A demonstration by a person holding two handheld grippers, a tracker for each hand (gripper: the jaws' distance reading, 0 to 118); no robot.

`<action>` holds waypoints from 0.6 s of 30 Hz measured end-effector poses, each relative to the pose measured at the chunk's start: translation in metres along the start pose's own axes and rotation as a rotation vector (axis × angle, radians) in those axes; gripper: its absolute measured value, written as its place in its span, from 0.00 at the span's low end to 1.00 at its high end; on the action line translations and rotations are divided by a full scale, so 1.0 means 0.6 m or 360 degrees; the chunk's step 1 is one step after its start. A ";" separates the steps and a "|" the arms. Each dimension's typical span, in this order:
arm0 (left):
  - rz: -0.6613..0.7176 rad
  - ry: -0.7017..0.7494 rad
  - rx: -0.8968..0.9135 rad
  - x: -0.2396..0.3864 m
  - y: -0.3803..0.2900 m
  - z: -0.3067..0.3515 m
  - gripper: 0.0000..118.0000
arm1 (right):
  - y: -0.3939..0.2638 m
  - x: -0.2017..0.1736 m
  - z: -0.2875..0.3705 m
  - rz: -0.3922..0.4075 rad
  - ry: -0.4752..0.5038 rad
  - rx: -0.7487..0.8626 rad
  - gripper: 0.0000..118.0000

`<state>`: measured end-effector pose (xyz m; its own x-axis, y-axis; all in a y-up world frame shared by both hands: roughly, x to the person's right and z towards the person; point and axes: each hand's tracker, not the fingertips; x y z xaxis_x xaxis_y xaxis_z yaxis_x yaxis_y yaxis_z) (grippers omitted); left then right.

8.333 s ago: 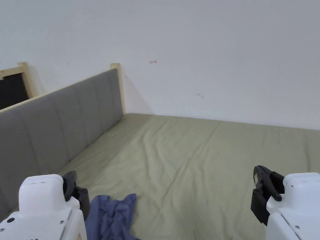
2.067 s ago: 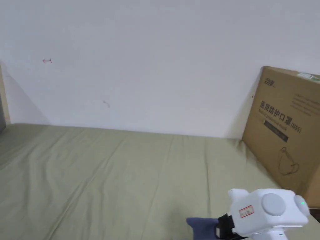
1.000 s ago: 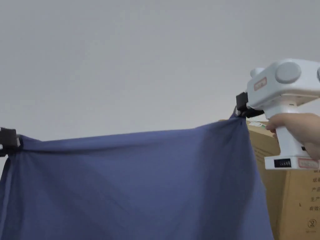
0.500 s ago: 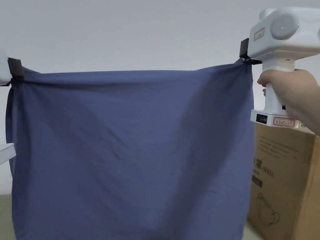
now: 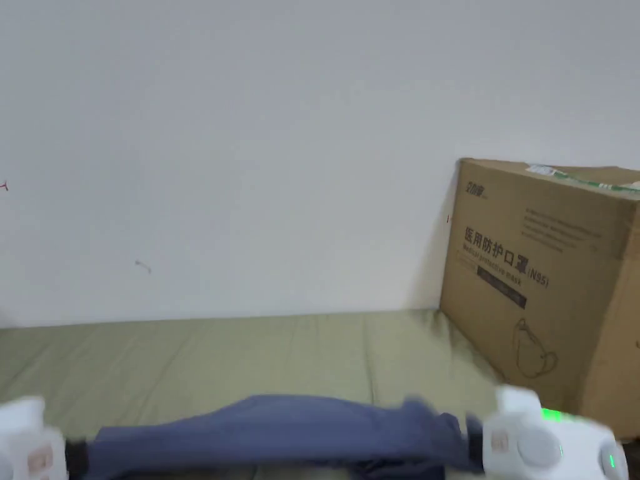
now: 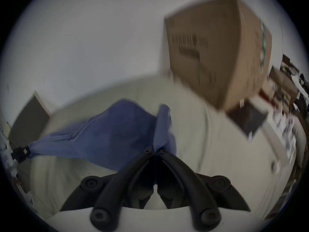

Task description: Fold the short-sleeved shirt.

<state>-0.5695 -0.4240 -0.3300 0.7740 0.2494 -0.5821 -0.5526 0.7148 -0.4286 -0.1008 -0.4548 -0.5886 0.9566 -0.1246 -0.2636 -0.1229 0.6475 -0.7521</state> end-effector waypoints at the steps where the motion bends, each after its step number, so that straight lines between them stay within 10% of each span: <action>1: -0.0023 0.0013 -0.0085 -0.019 -0.050 0.002 0.03 | -0.065 0.026 0.003 0.0004 0.0030 -0.0039 0.00; 18: -0.0518 -0.0148 -0.0522 -0.179 -0.383 0.281 0.03 | -0.416 0.203 0.262 0.0085 0.0245 -0.0454 0.00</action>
<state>-0.4735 -0.5048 -0.0522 0.9393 0.1149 -0.3232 -0.3336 0.5249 -0.7831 0.0881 -0.5131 -0.3382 0.8983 -0.2227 -0.3789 -0.2616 0.4218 -0.8681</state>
